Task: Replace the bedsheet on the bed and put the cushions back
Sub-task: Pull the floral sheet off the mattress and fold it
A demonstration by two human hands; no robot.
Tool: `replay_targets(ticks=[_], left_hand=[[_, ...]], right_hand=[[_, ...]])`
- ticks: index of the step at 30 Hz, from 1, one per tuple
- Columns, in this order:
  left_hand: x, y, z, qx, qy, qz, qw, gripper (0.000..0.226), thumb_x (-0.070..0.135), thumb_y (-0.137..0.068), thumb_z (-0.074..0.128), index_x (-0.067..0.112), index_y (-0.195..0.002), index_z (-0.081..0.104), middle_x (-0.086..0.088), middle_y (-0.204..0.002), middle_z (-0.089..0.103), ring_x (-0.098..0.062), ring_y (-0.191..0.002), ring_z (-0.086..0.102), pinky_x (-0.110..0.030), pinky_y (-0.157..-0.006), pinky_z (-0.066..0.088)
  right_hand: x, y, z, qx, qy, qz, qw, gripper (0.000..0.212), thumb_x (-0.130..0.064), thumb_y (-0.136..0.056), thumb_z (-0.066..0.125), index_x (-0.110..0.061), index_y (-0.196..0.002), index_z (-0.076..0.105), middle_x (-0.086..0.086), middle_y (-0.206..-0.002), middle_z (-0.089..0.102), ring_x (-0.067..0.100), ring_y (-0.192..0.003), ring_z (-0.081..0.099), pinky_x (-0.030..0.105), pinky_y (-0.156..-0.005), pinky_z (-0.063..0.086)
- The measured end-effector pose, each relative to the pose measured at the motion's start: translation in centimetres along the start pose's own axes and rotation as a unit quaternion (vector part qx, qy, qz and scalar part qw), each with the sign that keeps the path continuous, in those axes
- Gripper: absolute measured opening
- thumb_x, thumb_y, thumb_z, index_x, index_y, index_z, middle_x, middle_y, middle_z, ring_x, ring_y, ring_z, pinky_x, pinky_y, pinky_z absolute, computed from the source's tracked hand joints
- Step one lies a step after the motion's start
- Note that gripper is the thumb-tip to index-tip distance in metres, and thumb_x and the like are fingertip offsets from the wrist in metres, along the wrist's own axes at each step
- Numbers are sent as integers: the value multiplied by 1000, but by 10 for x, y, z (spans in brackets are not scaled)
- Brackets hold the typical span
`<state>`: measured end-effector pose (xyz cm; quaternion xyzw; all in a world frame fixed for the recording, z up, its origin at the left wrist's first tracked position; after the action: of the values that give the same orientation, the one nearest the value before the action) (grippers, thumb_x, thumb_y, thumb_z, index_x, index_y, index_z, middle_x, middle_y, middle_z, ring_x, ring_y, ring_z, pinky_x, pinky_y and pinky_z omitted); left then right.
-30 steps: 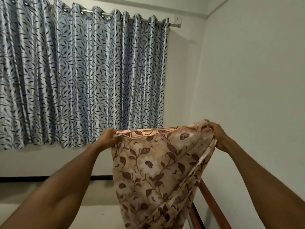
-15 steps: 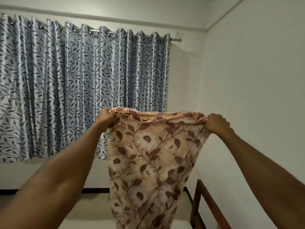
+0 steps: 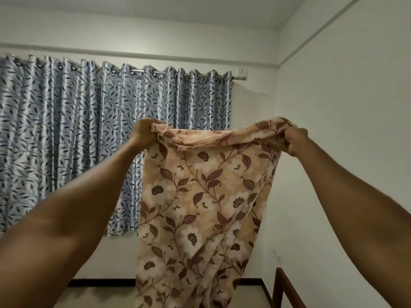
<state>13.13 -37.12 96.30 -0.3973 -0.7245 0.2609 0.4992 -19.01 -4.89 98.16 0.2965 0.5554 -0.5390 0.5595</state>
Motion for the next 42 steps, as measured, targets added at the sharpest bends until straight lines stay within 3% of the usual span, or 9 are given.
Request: replay_targets(ticks=[5,9,14,19,22,28,31,35,42], left_hand=[[32,-20,-17,129,127,-76,981,9,23,-90,76,16,-85,75,1,-71,69,-7,-56,60,-15,-41,47],[36,-36,-28,164,189,-158,955,13,19,-93,67,20,-80,70,2,-77,66,-9,-64,61,-20,-51,51],[50,-43,-34,166,201,-184,948,13,18,-92,67,19,-80,65,4,-80,68,-12,-71,66,-18,-52,55],[52,-35,-26,154,76,-159,972,27,11,-104,55,16,-77,56,5,-67,48,-10,-58,46,-11,-31,32],[50,-31,-24,105,49,-178,977,31,6,-103,51,19,-74,50,0,-76,52,-10,-59,45,-16,-37,41],[86,-55,-49,210,15,-100,972,16,9,-92,54,9,-85,68,-8,-85,65,-17,-82,59,-29,-64,46],[93,-66,-62,179,-24,-99,978,13,13,-93,61,9,-82,67,-11,-89,70,-17,-87,65,-26,-61,50],[97,-71,-64,264,-50,-25,963,19,5,-92,53,-3,-94,70,-18,-91,72,-25,-82,63,-31,-65,39],[104,-68,-70,252,-94,-49,962,18,11,-92,60,1,-100,73,-19,-98,74,-23,-86,64,-30,-67,40]], right_hand=[[-17,17,13,19,-81,-93,992,21,-6,-103,48,0,-114,66,18,-105,71,19,-67,76,26,-45,57],[-37,21,14,56,-28,-128,990,22,-10,-101,54,-2,-114,70,8,-111,69,18,-91,71,12,-49,48],[-53,2,12,66,57,-112,990,33,-18,-95,66,0,-122,66,18,-122,68,31,-112,69,36,-87,60],[-37,2,5,75,57,-100,990,36,-20,-100,61,3,-126,64,22,-133,65,34,-120,65,29,-85,51],[-30,-4,6,67,31,-54,996,42,-20,-95,67,4,-129,62,19,-134,64,34,-116,66,34,-90,58],[-76,1,10,64,-53,-97,992,14,-9,-104,57,-2,-97,67,11,-92,67,13,-48,67,18,-41,51],[-91,-16,5,74,36,-120,989,25,-16,-98,63,4,-113,68,19,-115,72,29,-100,73,33,-82,60],[-97,-16,-1,122,81,-223,964,21,-10,-100,53,-1,-92,69,12,-88,68,28,-92,68,25,-57,41],[-97,-18,-3,110,173,-212,955,27,-14,-101,59,8,-110,71,24,-117,72,37,-110,69,34,-78,47]])
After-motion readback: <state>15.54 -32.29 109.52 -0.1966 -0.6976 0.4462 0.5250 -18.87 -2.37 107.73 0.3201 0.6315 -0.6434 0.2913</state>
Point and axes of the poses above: each hand's wrist, its own y-axis away from the middle knuckle, its own z-axis out of the palm, x = y × z, the point moved 1 cm from there along -y, towards the middle knuckle
